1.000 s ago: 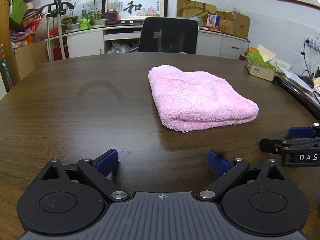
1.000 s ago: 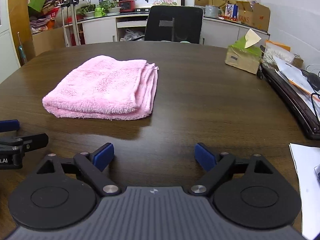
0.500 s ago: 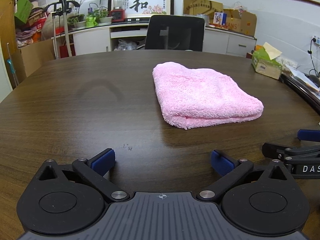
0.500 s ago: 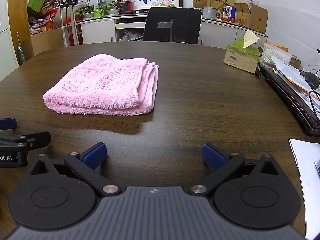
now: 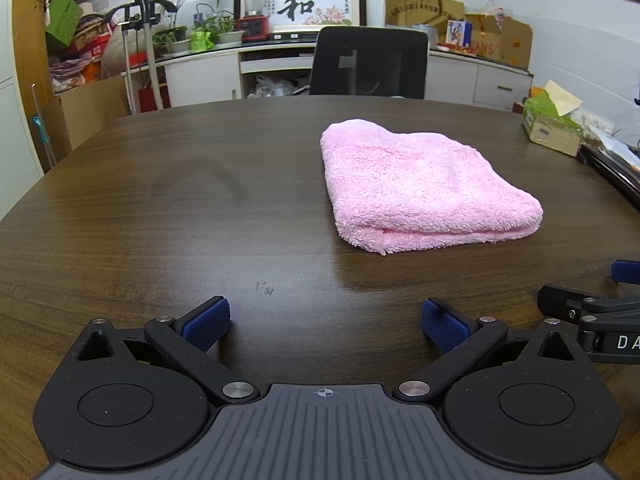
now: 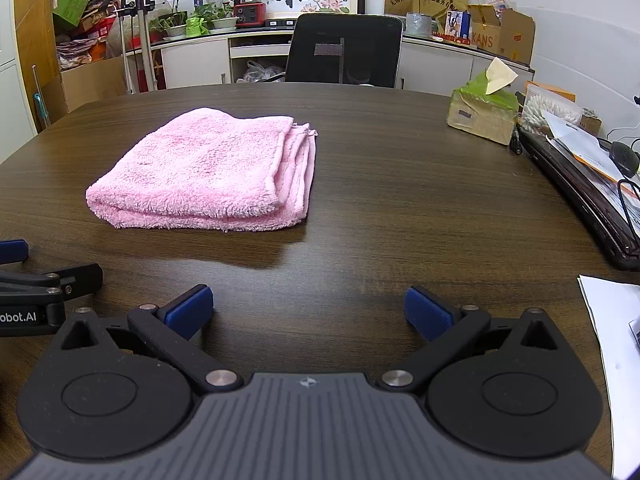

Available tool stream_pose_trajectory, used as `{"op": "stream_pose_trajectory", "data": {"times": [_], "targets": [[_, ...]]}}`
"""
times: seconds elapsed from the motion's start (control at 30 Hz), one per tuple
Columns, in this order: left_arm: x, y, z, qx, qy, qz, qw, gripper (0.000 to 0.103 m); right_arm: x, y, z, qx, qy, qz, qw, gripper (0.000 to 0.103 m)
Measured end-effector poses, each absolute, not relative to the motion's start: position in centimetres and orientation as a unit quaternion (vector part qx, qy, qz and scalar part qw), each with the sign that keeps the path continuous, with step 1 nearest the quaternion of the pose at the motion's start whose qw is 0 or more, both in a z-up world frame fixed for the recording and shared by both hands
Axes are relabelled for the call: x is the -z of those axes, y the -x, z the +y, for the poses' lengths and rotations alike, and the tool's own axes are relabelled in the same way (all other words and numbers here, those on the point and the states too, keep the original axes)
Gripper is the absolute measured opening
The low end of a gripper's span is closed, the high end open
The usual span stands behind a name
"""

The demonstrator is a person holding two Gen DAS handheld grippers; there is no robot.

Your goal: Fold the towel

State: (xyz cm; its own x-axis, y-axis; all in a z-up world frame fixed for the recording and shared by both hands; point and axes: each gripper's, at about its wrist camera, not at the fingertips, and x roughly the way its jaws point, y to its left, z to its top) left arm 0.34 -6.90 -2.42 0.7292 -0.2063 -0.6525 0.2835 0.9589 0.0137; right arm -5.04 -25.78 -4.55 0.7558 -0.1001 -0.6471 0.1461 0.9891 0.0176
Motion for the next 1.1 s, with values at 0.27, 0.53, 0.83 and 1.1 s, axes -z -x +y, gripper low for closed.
{"op": "stream_pose_trajectory", "data": {"times": [0.27,0.53,0.83,1.1], "targets": [[2.24,-0.32,-6.86,0.131,-0.057,0.344,0.928,0.103,4.56,5.11,-25.59,0.067,-0.034,0.343,0.936,0.103],[2.24,-0.48,-6.78,0.131,-0.056,0.344,0.928,0.103,4.57,5.11,-25.59,0.067,-0.033,0.343,0.936,0.103],[2.2,-0.51,-6.77,0.131,-0.055,0.344,0.928,0.103,4.58,5.1,-25.59,0.067,-0.033,0.343,0.936,0.103],[2.27,-0.5,-6.78,0.131,-0.054,0.344,0.928,0.103,4.58,5.1,-25.6,0.067,-0.033,0.343,0.936,0.103]]}}
